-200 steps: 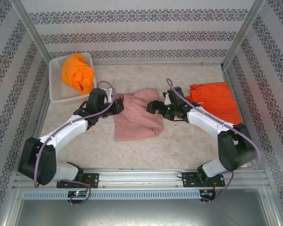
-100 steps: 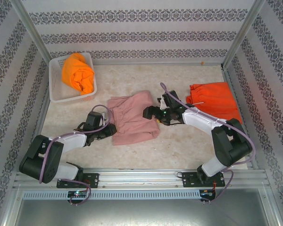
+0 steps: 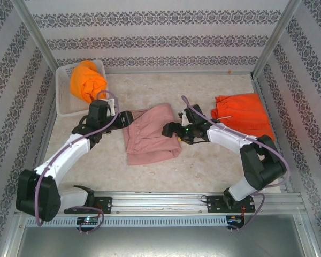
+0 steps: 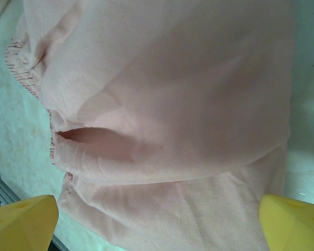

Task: Fold and stack the shorts

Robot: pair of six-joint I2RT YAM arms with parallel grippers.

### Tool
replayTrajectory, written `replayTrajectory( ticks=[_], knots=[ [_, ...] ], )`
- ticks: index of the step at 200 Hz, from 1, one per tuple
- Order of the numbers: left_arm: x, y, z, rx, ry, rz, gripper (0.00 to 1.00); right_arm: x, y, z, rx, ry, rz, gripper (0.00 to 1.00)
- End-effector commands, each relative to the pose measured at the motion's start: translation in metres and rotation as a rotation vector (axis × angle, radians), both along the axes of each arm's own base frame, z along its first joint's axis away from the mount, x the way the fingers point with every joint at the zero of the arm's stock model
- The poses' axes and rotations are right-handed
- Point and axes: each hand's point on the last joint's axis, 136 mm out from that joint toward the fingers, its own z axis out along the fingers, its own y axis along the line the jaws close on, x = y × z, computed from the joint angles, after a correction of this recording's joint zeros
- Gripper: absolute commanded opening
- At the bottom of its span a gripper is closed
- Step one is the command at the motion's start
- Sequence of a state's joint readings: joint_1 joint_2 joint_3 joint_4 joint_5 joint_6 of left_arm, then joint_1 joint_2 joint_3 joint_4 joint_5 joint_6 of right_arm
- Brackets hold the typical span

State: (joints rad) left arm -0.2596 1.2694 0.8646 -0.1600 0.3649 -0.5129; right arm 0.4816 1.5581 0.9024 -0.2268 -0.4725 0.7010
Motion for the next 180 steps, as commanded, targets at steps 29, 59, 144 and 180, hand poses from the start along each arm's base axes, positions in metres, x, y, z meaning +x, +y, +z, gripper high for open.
replayTrajectory(
  ticks=[29, 59, 144, 180],
  knots=[
    [0.010, 0.005, -0.060, 0.127, 0.172, -0.047, 0.53, -0.004, 0.010, 0.021, 0.021, -0.084, 0.042, 0.98],
    [0.022, 0.005, -0.073, 0.132, 0.188, -0.031, 0.53, -0.005, 0.013, 0.015, 0.016, -0.072, 0.048, 0.98],
    [0.036, -0.003, -0.097, 0.094, 0.228, -0.026, 0.43, -0.008, 0.017, 0.006, 0.014, -0.054, 0.051, 0.98],
    [0.040, -0.004, -0.097, 0.094, 0.234, -0.030, 0.27, -0.009, 0.020, 0.001, 0.010, -0.044, 0.057, 0.98]
  ],
)
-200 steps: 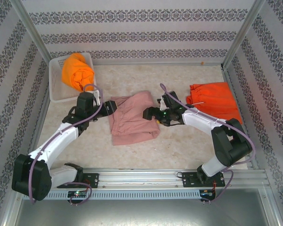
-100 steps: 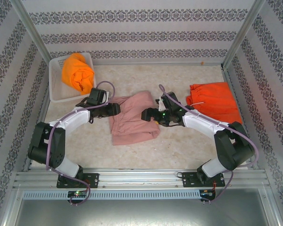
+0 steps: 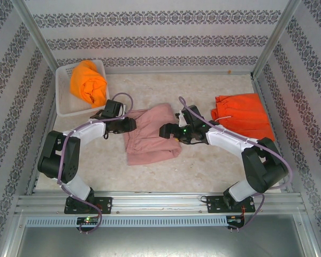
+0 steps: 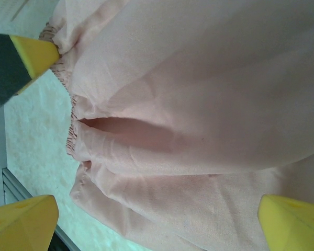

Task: Fold and stack the shorts

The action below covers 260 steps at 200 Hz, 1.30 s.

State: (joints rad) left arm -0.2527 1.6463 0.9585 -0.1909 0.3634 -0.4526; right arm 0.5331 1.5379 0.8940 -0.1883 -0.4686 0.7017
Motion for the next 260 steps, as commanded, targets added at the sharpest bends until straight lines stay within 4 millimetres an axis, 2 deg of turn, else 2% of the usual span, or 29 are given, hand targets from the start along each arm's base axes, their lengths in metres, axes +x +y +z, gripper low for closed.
replayTrajectory(
  ticks=[1, 22, 45, 78, 98, 116, 170, 194, 240, 260],
  knots=[
    [0.016, -0.001, 0.011, -0.020, -0.041, 0.004, 0.27, -0.001, 0.003, -0.008, -0.012, 0.001, 0.008, 0.98],
    [0.016, -0.003, 0.014, -0.027, -0.040, -0.005, 0.12, -0.001, 0.004, -0.010, -0.014, 0.006, 0.010, 0.98],
    [0.014, -0.002, 0.031, -0.030, -0.069, -0.007, 0.00, 0.000, 0.005, -0.010, -0.011, 0.004, 0.009, 0.98],
    [0.003, 0.008, 0.063, -0.003, -0.139, 0.009, 0.00, 0.001, 0.008, -0.010, -0.008, 0.005, 0.010, 0.98],
    [-0.005, 0.015, 0.066, 0.007, -0.152, 0.023, 0.00, 0.000, 0.011, -0.013, -0.005, 0.013, 0.015, 0.98],
    [-0.011, 0.021, 0.054, 0.014, -0.132, 0.037, 0.00, -0.001, 0.014, -0.019, -0.008, 0.026, 0.020, 0.98],
    [-0.025, 0.054, -0.011, 0.005, -0.029, 0.133, 0.00, -0.008, 0.019, -0.039, -0.019, 0.083, 0.029, 0.98],
    [-0.028, 0.066, -0.031, -0.020, -0.013, 0.180, 0.00, -0.011, 0.018, -0.044, -0.026, 0.097, 0.029, 0.98],
    [-0.029, 0.074, -0.053, -0.028, 0.022, 0.200, 0.00, -0.016, 0.016, -0.050, -0.032, 0.115, 0.036, 0.98],
    [-0.026, 0.073, -0.043, -0.060, 0.000, 0.198, 0.04, -0.017, 0.016, -0.046, -0.024, 0.111, 0.039, 0.98]
  ],
)
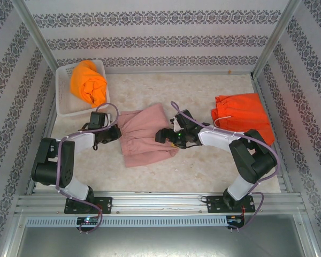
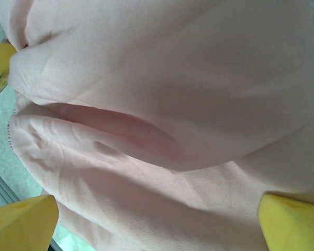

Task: Fold and stack the shorts

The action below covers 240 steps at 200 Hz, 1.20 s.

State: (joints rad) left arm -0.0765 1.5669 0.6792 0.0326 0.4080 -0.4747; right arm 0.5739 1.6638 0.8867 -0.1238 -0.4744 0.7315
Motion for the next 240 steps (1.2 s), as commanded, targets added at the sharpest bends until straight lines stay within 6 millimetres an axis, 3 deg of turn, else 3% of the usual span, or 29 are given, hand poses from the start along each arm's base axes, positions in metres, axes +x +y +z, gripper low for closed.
replayTrajectory(
  ticks=[1, 36, 72, 101, 137, 170, 206, 240],
  knots=[
    [-0.001, 0.008, -0.005, -0.011, 0.006, 0.030, 0.04, -0.010, 0.002, -0.006, 0.003, 0.031, 0.016, 0.98],
    [0.002, -0.003, 0.058, -0.077, -0.128, -0.009, 0.29, -0.007, 0.008, 0.019, 0.056, -0.001, 0.029, 0.98],
    [-0.014, -0.011, 0.128, -0.147, -0.257, -0.013, 0.54, 0.010, 0.011, 0.063, 0.089, -0.092, 0.030, 0.98],
    [-0.030, -0.027, 0.150, -0.240, -0.278, -0.039, 0.61, 0.038, 0.020, 0.092, 0.127, -0.137, 0.023, 0.98],
    [-0.047, -0.054, 0.139, -0.360, -0.249, -0.068, 0.64, 0.079, 0.048, 0.111, 0.195, -0.140, 0.044, 0.98],
    [-0.059, -0.077, 0.117, -0.397, -0.207, -0.102, 0.64, 0.114, 0.072, 0.106, 0.225, -0.120, 0.051, 0.98],
    [-0.070, -0.095, 0.079, -0.372, -0.134, -0.140, 0.64, 0.151, 0.088, 0.072, 0.244, -0.055, 0.031, 0.98],
    [-0.091, -0.076, 0.019, -0.249, -0.033, -0.097, 0.64, 0.180, 0.093, 0.045, 0.270, -0.004, -0.008, 0.98]
  ],
)
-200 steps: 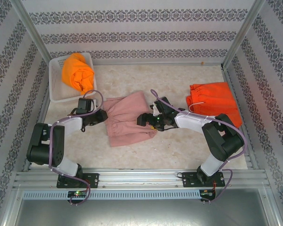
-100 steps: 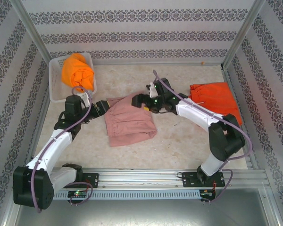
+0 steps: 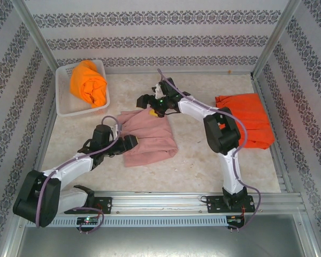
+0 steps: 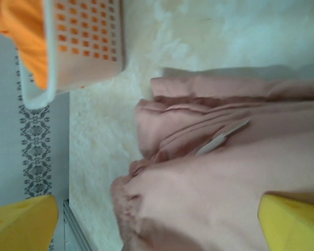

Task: Fold and stack the shorts

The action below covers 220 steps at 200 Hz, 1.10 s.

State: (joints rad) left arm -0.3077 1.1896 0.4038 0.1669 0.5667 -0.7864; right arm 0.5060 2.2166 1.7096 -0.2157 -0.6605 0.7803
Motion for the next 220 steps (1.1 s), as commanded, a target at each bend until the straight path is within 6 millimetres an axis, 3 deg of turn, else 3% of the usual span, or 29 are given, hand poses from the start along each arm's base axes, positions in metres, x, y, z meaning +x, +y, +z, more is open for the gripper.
replayTrajectory(
  ticks=[1, 39, 72, 94, 118, 149, 167, 191, 220],
  knots=[
    [-0.007, 0.012, -0.030, 0.079, 0.015, 0.030, 0.64, 0.019, 0.001, -0.003, 0.046, 0.040, -0.021, 0.98],
    [-0.023, 0.018, -0.066, 0.100, 0.083, 0.040, 0.63, 0.037, 0.003, -0.019, 0.059, 0.054, -0.047, 0.98],
    [-0.026, 0.017, -0.072, 0.095, 0.099, 0.034, 0.62, 0.045, 0.002, -0.027, 0.079, 0.066, -0.075, 0.98],
    [-0.021, 0.016, -0.057, 0.099, 0.070, 0.027, 0.62, 0.047, 0.003, -0.010, 0.110, 0.030, -0.080, 0.98],
    [-0.009, 0.016, -0.019, 0.108, -0.009, 0.027, 0.68, 0.044, 0.000, 0.029, 0.131, -0.056, -0.066, 0.98],
    [0.009, 0.017, 0.036, 0.098, -0.124, 0.044, 0.80, 0.027, -0.015, 0.081, 0.117, -0.207, -0.042, 0.98],
    [0.021, 0.014, 0.055, 0.086, -0.155, 0.035, 0.81, 0.012, -0.030, 0.096, 0.071, -0.279, -0.043, 0.98],
    [0.038, 0.003, 0.061, 0.051, -0.157, 0.011, 0.81, -0.005, -0.056, 0.101, -0.002, -0.342, -0.055, 0.98],
    [0.055, -0.003, 0.038, 0.053, -0.119, 0.004, 0.80, -0.020, -0.085, 0.089, -0.049, -0.333, -0.056, 0.98]
  ],
)
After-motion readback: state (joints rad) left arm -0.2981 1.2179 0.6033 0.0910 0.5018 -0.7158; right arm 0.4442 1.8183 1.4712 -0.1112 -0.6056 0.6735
